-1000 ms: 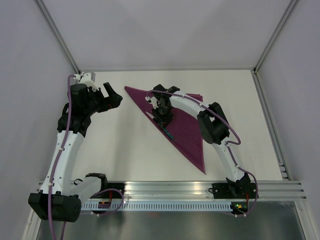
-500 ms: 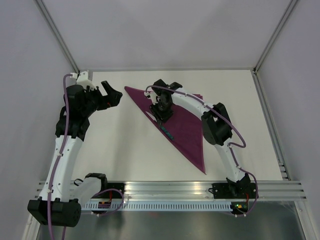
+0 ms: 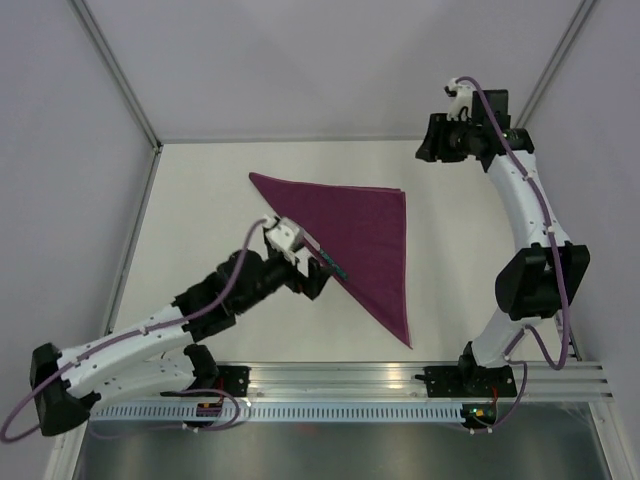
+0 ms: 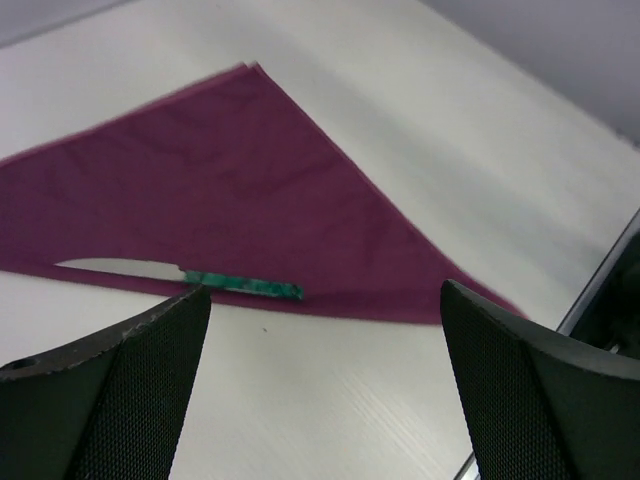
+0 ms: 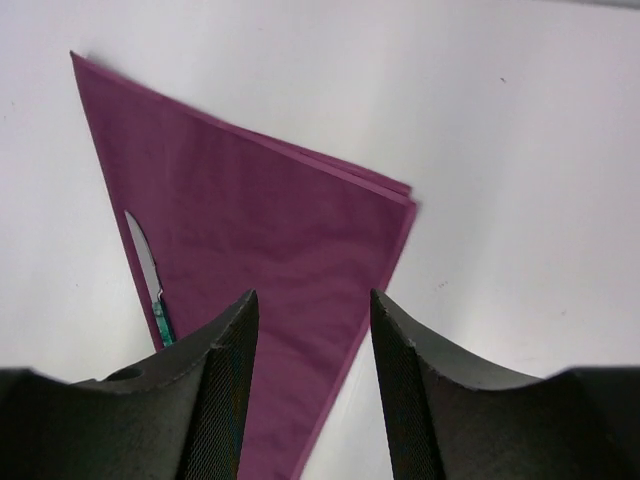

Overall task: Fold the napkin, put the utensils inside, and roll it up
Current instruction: Fold the napkin

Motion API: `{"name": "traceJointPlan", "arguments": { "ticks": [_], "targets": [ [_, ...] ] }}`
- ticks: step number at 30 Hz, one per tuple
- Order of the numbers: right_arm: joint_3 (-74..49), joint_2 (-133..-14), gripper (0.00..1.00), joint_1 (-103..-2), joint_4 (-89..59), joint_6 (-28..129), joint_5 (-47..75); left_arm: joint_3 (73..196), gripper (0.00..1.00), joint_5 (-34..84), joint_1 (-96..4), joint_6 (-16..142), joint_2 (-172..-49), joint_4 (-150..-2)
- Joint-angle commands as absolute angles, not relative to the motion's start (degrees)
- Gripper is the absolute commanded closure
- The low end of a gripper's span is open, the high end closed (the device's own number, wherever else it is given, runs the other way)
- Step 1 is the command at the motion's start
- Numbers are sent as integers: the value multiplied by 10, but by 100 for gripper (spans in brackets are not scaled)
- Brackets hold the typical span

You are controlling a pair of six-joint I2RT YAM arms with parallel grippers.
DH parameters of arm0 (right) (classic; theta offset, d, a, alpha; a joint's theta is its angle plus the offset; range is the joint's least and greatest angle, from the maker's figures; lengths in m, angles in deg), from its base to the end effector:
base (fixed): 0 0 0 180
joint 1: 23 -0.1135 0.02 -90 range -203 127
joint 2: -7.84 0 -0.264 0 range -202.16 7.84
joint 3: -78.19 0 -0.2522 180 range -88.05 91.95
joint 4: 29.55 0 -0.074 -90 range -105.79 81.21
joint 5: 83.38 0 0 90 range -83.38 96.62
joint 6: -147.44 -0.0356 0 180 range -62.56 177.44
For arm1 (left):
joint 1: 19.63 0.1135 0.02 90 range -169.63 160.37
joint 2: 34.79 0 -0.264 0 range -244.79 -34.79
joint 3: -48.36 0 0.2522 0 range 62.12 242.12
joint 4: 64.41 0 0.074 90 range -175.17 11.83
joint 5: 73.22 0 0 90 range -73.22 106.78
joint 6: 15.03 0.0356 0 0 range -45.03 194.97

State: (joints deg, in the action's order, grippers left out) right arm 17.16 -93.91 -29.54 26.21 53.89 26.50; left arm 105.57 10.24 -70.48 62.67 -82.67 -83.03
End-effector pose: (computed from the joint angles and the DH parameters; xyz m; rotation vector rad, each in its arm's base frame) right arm 0.3947 0.0574 0.3797 -0.2467 2.2263 0.4842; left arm 0.1292 -0.1523 0.3326 0.5069 1.7118 -0.7066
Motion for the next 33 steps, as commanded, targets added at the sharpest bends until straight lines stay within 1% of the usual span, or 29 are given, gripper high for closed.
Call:
{"name": "traceJointPlan", "arguments": {
  "ticks": [1,2,3,4,6,8,10,11,14,18,21,25,27,28,30,31,33],
  "targets": [
    [96,-924,46,-242,220,507,340,977,0,-90,-838,748,-874,-675],
    [75,-922,46,-206,214,507,358,958,0,-111,-864,774,-889,-641],
    [69,-920,46,-194,209,507,363,922,0,-119,-911,795,-902,-558],
    [65,-919,46,-183,209,508,365,908,0,-124,-933,839,-916,-523],
    [62,-919,47,-163,209,511,363,885,0,-145,-982,876,-977,-435],
    [60,-919,47,-154,207,512,361,891,0,-131,-1013,905,-1051,-402],
    [59,-921,47,-151,202,510,355,901,0,-147,-1043,958,-1111,-336],
    [61,-923,47,-150,202,509,354,916,0,-158,-1068,974,-1166,-321],
    [68,-930,47,-151,200,505,352,941,0,-157,-1093,1022,-1232,-255],
    [71,-933,48,-151,197,500,347,970,3,-147,-1109,1048,-1318,-225],
    [70,-936,48,-150,196,498,344,991,5,-130,-1112,1047,-1354,-215],
    [71,-938,49,-151,195,493,342,1035,11,-107,-1115,1026,-1386,-269],
    [71,-940,49,-150,195,493,340,1044,12,-92,-1116,1015,-1391,-288],
    [71,-940,49,-150,195,493,339,1045,15,-86,-1116,1010,-1391,-294],
    [71,-940,49,-151,194,493,338,1049,18,-75,-1117,998,-1391,-322],
    [71,-941,49,-151,194,493,338,1052,22,-69,-1117,994,-1392,-327],
    [71,-941,49,-151,193,493,336,1055,23,-58,-1119,990,-1397,-335]
  ]
}}
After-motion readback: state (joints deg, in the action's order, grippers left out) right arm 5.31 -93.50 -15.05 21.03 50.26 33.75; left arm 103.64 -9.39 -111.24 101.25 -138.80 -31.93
